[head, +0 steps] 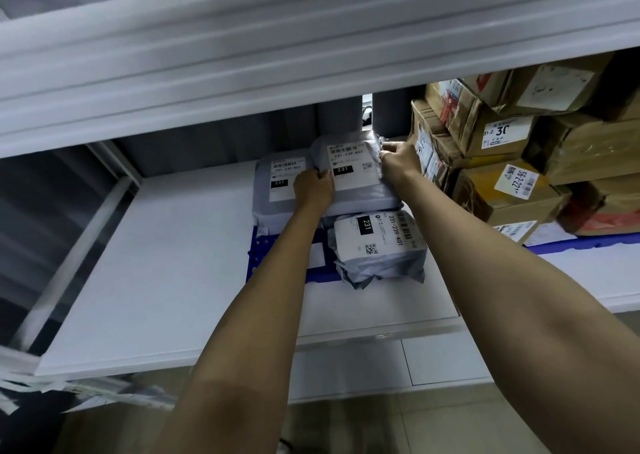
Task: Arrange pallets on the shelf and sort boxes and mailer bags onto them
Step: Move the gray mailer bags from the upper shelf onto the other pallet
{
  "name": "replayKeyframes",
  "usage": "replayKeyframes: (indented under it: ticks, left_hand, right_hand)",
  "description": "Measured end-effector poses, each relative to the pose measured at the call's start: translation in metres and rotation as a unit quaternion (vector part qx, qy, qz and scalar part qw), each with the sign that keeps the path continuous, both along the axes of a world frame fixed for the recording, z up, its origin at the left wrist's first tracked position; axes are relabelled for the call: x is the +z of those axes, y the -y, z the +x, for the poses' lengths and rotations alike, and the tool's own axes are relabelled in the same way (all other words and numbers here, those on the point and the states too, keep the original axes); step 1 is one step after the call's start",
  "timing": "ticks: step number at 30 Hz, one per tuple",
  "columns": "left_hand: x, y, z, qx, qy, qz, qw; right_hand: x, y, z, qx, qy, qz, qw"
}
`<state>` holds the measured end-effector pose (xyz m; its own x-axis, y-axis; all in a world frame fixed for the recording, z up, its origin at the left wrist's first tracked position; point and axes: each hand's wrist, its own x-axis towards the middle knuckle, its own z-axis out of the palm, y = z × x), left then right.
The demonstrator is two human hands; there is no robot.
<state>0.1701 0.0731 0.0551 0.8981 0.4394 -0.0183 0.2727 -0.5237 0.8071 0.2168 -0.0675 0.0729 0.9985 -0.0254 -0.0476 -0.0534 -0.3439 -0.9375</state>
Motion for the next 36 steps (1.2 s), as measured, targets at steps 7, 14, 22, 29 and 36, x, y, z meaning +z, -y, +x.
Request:
replayKeyframes:
  ticks: [7,14,22,29,36]
  left_hand:
    - [-0.01,-0.002,-0.026,-0.023,0.105,-0.008,0.994]
    - [-0.02,0.005,-0.056,-0.115,0.093,0.064,0.987]
    - [-0.023,0.013,-0.052,-0.102,0.107,0.094,0.985]
    - [-0.045,0.016,-0.104,-0.084,0.227,0.13,0.961]
    - [-0.069,0.024,-0.124,-0.086,0.235,0.223,0.942]
  right_hand:
    - [-0.009,0.017,-0.023,-0.016,0.029,-0.018,0.999]
    - [-0.022,0.026,-0.052,0.056,0.037,0.11,0.992]
    - [-0.012,0.033,-0.049,0.044,0.073,0.042,0.995]
    - [-0.034,0.047,-0.074,-0.033,0.041,0.064,0.997]
    - [-0.057,0.053,-0.119,-0.077,0.034,0.106,0.991]
